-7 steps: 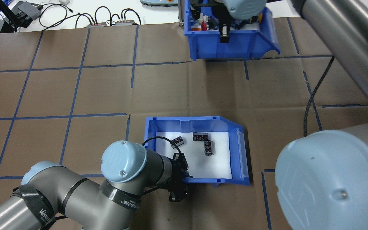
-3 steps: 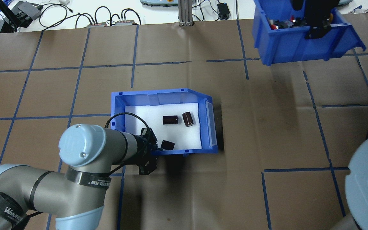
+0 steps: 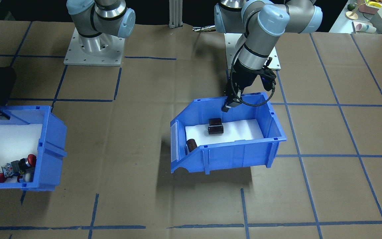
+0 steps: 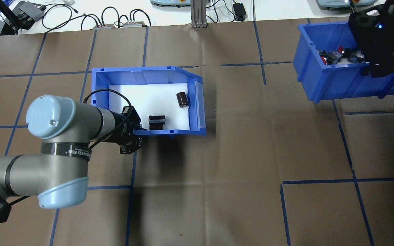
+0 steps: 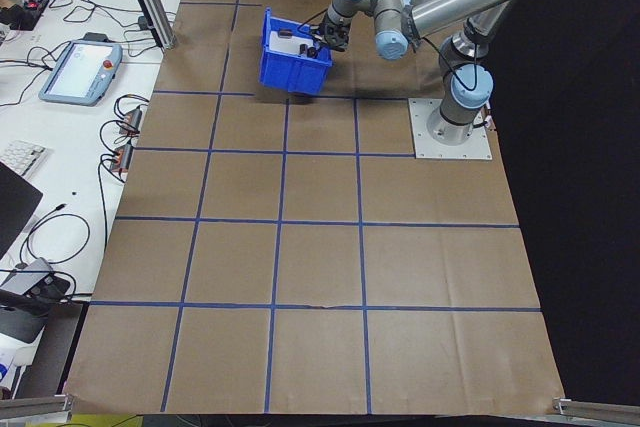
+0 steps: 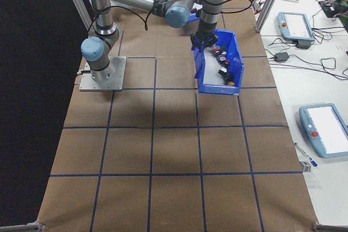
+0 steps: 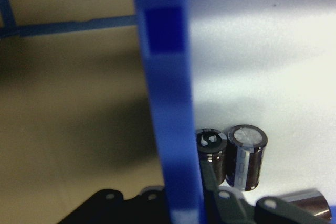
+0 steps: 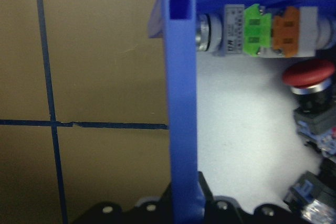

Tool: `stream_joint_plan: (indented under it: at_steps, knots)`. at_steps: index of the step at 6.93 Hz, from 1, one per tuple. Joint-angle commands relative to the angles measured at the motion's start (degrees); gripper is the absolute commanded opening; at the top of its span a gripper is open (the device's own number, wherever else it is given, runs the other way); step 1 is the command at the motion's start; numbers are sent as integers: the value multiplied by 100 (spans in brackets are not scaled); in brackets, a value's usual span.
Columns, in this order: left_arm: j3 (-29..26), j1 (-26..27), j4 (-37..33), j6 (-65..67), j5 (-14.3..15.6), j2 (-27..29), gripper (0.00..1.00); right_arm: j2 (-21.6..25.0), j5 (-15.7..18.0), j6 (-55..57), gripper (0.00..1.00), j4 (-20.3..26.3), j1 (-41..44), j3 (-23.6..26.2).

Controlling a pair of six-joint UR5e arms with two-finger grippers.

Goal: Place battery box in front

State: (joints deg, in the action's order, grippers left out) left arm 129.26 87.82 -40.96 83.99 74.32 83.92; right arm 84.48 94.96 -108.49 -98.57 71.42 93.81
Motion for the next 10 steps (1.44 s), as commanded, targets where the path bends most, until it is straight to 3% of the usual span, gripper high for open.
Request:
stream_joint_plan:
  at_steps: [1, 2, 6, 8, 10]
  knots:
    - [-583, -562, -149, -480, -303, 587, 0, 917, 22, 3, 0, -785, -119, 1328]
    - [-977, -503, -141, -480, -399, 1016, 0, 1225, -4, -40, 0, -804, -137, 1690]
    - [-2639, 655, -123, 1, -488, 2477, 0, 1290, -13, -58, 1, -796, -173, 1808]
    - [-3237, 1069, -88, 738, -506, 3065, 0, 1264, 4, -58, 2, -674, -173, 1825]
    - [-3346, 1203, -105, 1120, -515, 3209, 1, 1368, 5, 12, 2, -733, -164, 2201]
